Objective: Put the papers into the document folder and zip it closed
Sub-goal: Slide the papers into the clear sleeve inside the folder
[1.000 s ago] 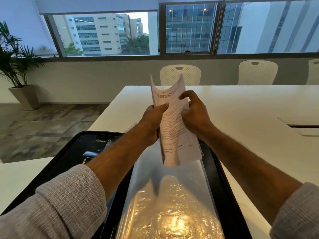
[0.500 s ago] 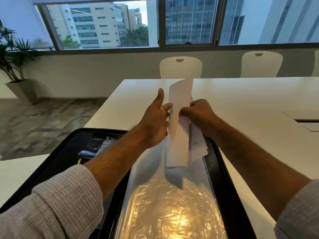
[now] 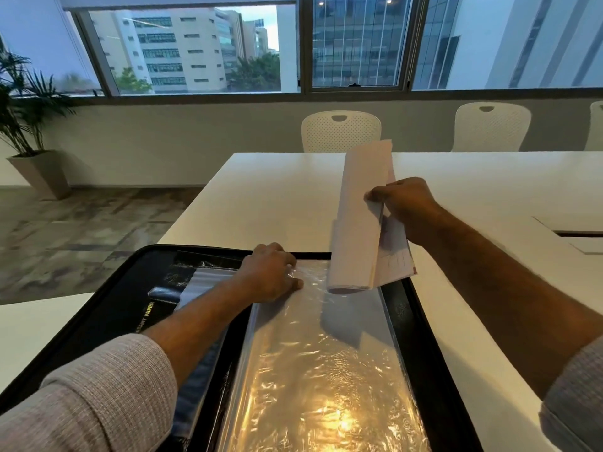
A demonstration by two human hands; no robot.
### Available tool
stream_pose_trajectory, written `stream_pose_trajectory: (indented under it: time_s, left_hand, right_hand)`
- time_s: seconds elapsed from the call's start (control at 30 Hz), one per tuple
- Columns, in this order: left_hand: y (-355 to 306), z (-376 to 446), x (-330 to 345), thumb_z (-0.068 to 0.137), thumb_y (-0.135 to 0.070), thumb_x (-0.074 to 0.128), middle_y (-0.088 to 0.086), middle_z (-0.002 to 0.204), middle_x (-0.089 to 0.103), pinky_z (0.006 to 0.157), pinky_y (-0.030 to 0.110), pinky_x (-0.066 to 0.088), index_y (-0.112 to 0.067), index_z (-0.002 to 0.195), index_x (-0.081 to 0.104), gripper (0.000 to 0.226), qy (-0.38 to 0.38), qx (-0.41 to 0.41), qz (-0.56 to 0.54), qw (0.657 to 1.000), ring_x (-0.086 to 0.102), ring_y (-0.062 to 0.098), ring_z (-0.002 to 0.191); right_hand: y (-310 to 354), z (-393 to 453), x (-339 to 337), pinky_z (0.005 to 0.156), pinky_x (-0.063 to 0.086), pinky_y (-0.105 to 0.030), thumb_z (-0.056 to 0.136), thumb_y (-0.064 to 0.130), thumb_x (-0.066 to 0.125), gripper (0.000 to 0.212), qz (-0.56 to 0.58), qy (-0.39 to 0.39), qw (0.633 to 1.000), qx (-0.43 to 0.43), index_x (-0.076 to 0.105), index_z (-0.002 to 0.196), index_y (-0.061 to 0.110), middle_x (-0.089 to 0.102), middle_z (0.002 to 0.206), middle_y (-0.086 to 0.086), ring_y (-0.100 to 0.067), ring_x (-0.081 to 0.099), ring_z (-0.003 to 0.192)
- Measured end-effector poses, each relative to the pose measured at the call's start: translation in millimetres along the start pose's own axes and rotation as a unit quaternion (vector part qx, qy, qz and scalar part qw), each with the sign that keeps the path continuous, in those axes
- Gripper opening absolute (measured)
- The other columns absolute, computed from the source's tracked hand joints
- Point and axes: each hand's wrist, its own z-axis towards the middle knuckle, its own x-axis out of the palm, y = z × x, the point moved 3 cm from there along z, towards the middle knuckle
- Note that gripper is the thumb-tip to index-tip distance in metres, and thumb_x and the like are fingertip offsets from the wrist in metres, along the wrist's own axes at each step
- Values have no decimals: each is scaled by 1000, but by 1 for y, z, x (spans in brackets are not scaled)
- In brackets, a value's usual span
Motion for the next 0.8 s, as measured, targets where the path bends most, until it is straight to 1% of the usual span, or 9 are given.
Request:
stream_pose_trajectory:
  time_s: [0.1,0.23,0.33,0.4,0.47,0.57,0.67,0.73,0.8]
  left_hand:
    - [1,1,-2,80,-53,70,3,132,50,101,45,40,-29,128,58,55,-14,-6,-21,1000,41,24,123]
    - [5,4,-1,76,-47,76,1,122,59,100,43,42,-25,127,58,58,-9,-28,-101,994,48,22,115]
    - [5,7,4,80,-49,72,-2,115,64,99,46,44,-27,118,63,45,1,-24,-144,989,53,21,112]
    - [5,10,6,87,-52,63,-3,113,66,98,47,44,-28,114,65,36,-6,-33,-182,983,54,21,112]
    - [5,14,6,91,-51,58,-5,111,66,96,43,38,-30,110,67,30,-25,-39,-169,984,50,20,114]
    - [0,19,7,86,-45,67,-14,95,64,88,38,31,-34,91,69,13,-30,-43,-142,988,46,17,111]
    - [-5,23,8,81,-35,76,-14,88,66,97,44,42,-33,77,67,10,-6,-47,-188,981,58,17,104]
    - [-7,26,4,80,-21,78,-7,87,70,92,40,50,-30,78,68,14,27,-40,-265,963,64,18,96]
    - [-9,27,-2,80,-6,76,1,91,72,85,32,55,-23,90,69,21,68,-33,-348,934,67,19,92]
  right_hand:
    - [2,2,-2,81,54,-43,80,21,75,25,-4,-13,1000,0,59,94,9,65,104,-9,-28,65,90]
    - [-1,2,-1,76,51,-38,78,22,77,26,-55,3,998,-3,57,91,13,61,96,-3,-23,61,83]
    - [-5,2,0,84,53,-44,78,22,77,29,-69,12,997,10,58,97,11,61,98,-5,-26,62,87]
    - [-4,4,-2,88,52,-48,78,22,77,27,-57,2,998,17,58,94,11,62,101,-6,-28,62,91]
    - [-1,7,-5,90,50,-50,77,22,78,25,-32,-7,999,24,57,88,14,63,103,-7,-30,63,94]
    - [3,15,-10,88,53,-51,76,23,79,31,12,-35,998,54,56,95,12,64,106,-10,-32,64,93]
    - [10,25,-9,78,58,-45,72,15,81,31,69,-60,992,82,55,88,9,65,100,-13,-33,66,87]
    - [15,30,-5,79,58,-46,71,12,81,32,86,-61,990,96,55,90,9,65,100,-14,-34,67,86]
    - [18,34,1,82,57,-50,71,13,81,33,66,-49,992,96,55,91,10,65,103,-13,-34,67,87]
